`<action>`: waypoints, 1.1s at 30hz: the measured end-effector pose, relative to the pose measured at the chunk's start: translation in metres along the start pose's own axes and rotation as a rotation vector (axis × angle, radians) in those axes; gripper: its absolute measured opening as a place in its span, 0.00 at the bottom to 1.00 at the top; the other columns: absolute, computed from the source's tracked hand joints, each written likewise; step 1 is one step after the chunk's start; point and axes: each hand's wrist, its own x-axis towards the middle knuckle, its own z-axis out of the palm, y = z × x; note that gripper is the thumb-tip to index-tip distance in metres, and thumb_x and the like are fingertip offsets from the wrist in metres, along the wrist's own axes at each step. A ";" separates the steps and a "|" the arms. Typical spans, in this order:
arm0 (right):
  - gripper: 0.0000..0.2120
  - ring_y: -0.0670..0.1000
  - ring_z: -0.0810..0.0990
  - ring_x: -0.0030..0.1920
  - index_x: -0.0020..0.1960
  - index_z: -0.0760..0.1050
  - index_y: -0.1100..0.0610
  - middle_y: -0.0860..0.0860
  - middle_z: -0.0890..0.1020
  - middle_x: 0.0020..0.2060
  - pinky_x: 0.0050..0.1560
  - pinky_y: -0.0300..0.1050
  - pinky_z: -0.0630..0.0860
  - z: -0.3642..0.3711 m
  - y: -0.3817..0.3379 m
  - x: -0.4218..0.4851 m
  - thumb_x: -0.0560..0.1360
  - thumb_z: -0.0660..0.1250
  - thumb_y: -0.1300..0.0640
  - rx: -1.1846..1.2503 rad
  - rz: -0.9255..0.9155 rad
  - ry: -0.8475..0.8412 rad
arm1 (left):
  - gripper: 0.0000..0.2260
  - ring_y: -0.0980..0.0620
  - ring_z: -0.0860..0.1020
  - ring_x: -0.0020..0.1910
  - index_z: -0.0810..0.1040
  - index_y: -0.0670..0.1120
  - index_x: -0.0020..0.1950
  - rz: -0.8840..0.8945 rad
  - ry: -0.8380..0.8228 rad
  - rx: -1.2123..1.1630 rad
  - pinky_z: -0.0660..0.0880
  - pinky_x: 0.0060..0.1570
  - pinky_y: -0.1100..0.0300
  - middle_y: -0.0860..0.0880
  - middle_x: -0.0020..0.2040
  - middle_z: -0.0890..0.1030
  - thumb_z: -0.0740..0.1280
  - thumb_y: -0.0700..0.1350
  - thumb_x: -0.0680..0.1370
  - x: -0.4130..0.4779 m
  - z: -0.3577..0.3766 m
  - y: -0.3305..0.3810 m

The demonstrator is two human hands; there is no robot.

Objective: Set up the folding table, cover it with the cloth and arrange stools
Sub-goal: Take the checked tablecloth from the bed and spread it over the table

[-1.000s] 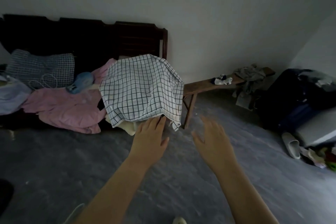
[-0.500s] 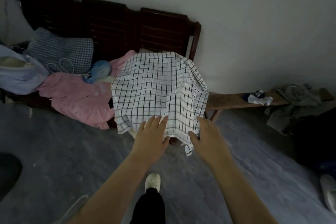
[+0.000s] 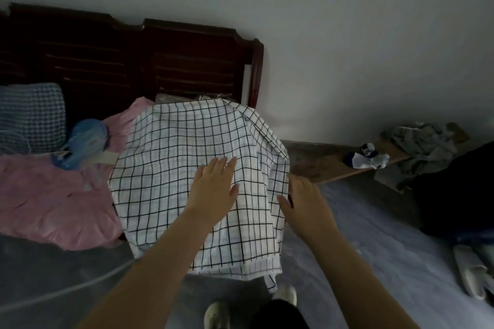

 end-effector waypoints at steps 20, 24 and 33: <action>0.34 0.54 0.59 0.72 0.75 0.52 0.57 0.54 0.61 0.73 0.70 0.52 0.62 0.100 0.119 0.390 0.76 0.64 0.48 -0.009 -0.026 -0.241 | 0.27 0.48 0.52 0.75 0.48 0.49 0.76 -0.154 -0.099 0.075 0.49 0.72 0.51 0.47 0.76 0.55 0.56 0.48 0.81 0.362 0.121 -0.045; 0.36 0.53 0.56 0.73 0.76 0.50 0.57 0.53 0.58 0.74 0.71 0.50 0.59 0.139 0.139 0.432 0.76 0.64 0.47 -0.032 -0.023 -0.303 | 0.28 0.47 0.49 0.76 0.48 0.48 0.77 -0.119 -0.156 0.147 0.47 0.72 0.51 0.47 0.77 0.52 0.57 0.45 0.80 0.407 0.166 -0.067; 0.45 0.58 0.56 0.74 0.76 0.46 0.60 0.59 0.56 0.74 0.70 0.48 0.54 0.221 0.168 0.448 0.72 0.70 0.49 -0.061 -0.052 -0.233 | 0.35 0.43 0.45 0.75 0.44 0.42 0.76 -0.141 -0.075 0.286 0.44 0.72 0.47 0.41 0.77 0.49 0.61 0.47 0.76 0.446 0.219 -0.117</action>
